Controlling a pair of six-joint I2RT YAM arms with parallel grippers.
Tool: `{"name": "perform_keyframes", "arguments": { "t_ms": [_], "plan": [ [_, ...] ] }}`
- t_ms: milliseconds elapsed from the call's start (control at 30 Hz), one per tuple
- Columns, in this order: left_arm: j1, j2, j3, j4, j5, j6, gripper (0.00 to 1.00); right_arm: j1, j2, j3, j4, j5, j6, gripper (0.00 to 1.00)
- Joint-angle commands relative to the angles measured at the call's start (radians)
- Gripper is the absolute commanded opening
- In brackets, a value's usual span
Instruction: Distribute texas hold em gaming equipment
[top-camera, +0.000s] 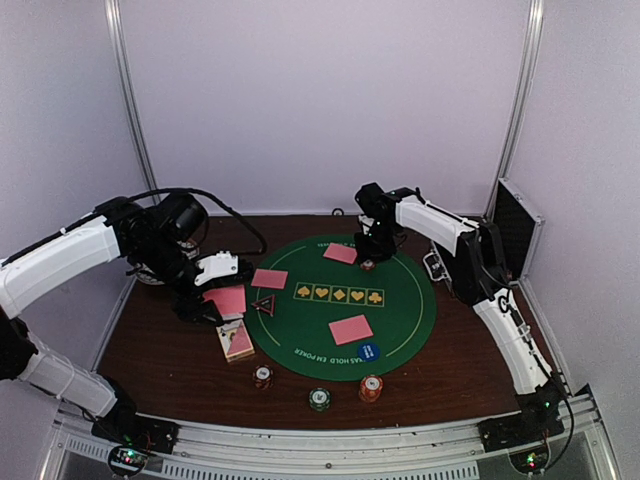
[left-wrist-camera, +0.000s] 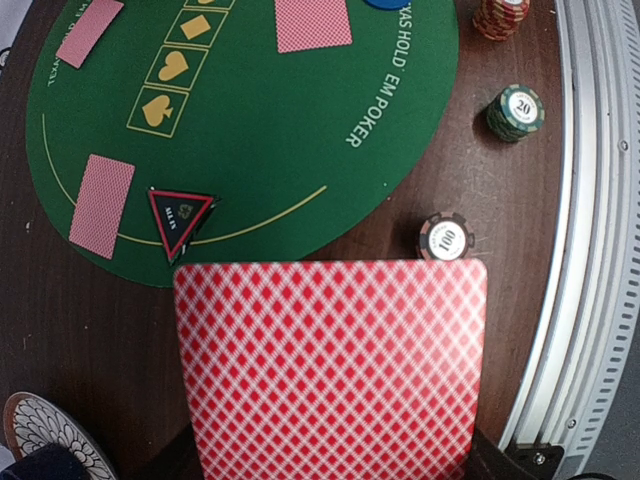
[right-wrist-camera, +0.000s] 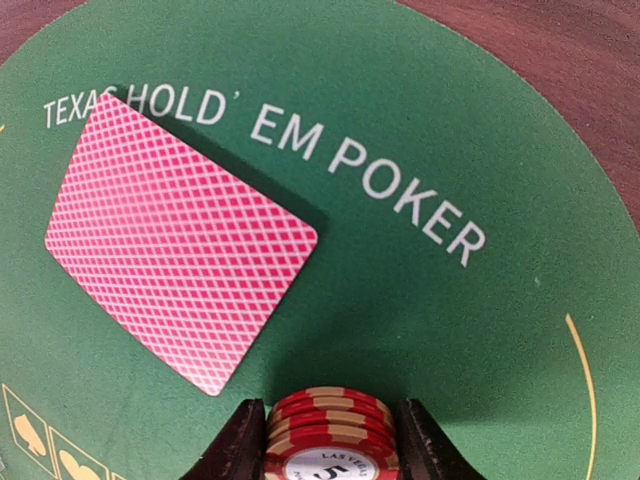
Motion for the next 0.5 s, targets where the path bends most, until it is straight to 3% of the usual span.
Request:
{"name": "perform_keyframes", "arguments": {
  "t_ms": [0,233,467],
  "plan": [
    [-0.002,-0.001,0.036,0.016,0.023,-0.001,0.0,-0.002,0.033,0.026,0.027,-0.024,0.012,0.42],
    [-0.002,-0.005,0.035,0.017,0.02,-0.001,0.0,-0.002,-0.048,0.033,0.01,-0.018,-0.002,0.67],
    [-0.002,-0.015,0.033,0.016,0.012,-0.005,0.0,0.02,-0.237,-0.058,-0.022,-0.008,-0.011,0.71]
  ]
}}
